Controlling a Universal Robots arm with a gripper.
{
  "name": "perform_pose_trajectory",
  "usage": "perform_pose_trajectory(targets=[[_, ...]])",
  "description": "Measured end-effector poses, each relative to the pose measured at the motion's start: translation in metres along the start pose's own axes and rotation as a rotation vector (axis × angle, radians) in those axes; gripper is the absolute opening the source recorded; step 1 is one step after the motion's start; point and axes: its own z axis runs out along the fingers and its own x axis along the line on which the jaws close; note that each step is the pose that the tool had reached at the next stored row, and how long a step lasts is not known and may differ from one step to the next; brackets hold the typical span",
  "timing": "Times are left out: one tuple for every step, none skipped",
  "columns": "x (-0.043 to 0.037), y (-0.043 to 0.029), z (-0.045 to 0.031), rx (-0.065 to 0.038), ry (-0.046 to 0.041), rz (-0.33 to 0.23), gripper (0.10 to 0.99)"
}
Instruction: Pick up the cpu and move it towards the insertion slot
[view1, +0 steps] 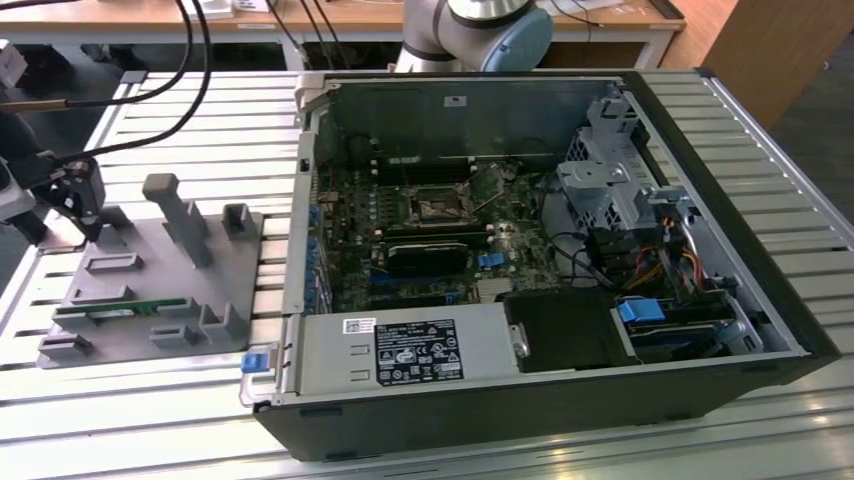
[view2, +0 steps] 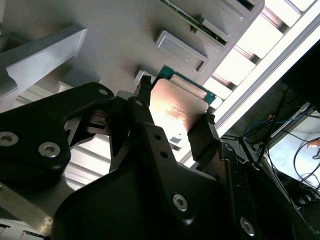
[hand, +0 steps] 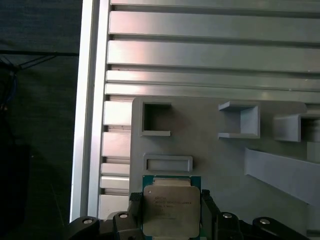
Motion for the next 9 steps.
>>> perform_pose_trajectory(targets=[[0.0, 0.0001, -0.0009, 0.0, 0.0, 0.0, 0.545], [0.0001, 0.0002, -0.002, 0.0, 0.0001, 0.0, 0.545], [0.0001, 0.0003, -0.0032, 0.0, 0.0001, 0.0, 0.545], [0.0001, 0.0003, -0.0043, 0.0, 0.0001, 0.0, 0.545], [0.0002, 0.0004, -0.0055, 0.0, 0.0001, 0.0, 0.545], [0.0002, 0.0005, -0.0067, 0.0, 0.0001, 0.0, 0.545], [0.0002, 0.0005, -0.008, 0.0, 0.0, 0.0, 0.545], [0.0002, 0.0006, -0.0095, 0.0, 0.0001, 0.0, 0.545], [0.0002, 0.0007, -0.0109, 0.0, 0.0, 0.0, 0.545]])
